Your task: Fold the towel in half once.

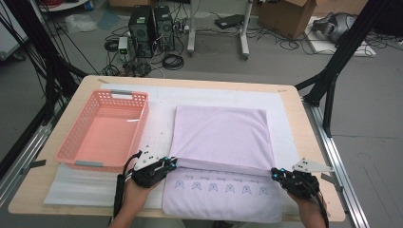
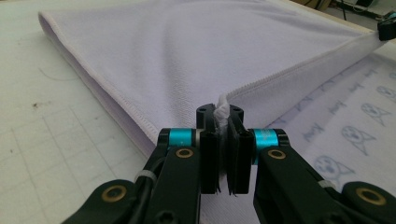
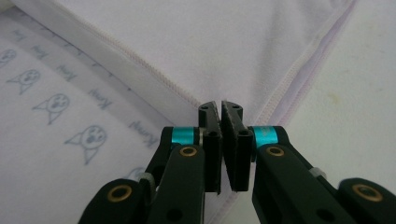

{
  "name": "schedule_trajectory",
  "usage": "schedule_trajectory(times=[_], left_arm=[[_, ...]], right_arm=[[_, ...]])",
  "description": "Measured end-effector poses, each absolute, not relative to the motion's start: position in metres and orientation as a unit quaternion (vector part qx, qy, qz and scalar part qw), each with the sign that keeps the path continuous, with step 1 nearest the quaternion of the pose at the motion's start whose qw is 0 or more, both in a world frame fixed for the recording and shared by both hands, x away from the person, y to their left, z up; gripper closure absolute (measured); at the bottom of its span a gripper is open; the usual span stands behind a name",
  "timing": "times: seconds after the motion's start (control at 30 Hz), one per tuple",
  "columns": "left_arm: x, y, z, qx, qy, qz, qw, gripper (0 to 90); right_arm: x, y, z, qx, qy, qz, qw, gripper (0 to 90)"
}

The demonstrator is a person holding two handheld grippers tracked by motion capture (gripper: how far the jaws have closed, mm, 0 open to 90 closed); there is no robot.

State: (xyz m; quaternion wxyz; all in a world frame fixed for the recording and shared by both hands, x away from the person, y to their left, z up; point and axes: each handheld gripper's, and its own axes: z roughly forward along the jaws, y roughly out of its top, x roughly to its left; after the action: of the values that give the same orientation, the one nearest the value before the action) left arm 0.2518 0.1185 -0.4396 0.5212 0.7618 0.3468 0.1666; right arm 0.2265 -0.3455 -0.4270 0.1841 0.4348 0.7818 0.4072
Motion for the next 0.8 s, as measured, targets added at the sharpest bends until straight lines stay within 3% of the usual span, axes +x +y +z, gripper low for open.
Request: schedule_trajectory(times=[0.8], left_arm=[[0.168,0.134,-0.436,0.754,0.339,0.171,0.536,85.4]], right_arm=[[0.139,-0.333,-0.422,0.428,0.772,0.424,0.204,86.5]])
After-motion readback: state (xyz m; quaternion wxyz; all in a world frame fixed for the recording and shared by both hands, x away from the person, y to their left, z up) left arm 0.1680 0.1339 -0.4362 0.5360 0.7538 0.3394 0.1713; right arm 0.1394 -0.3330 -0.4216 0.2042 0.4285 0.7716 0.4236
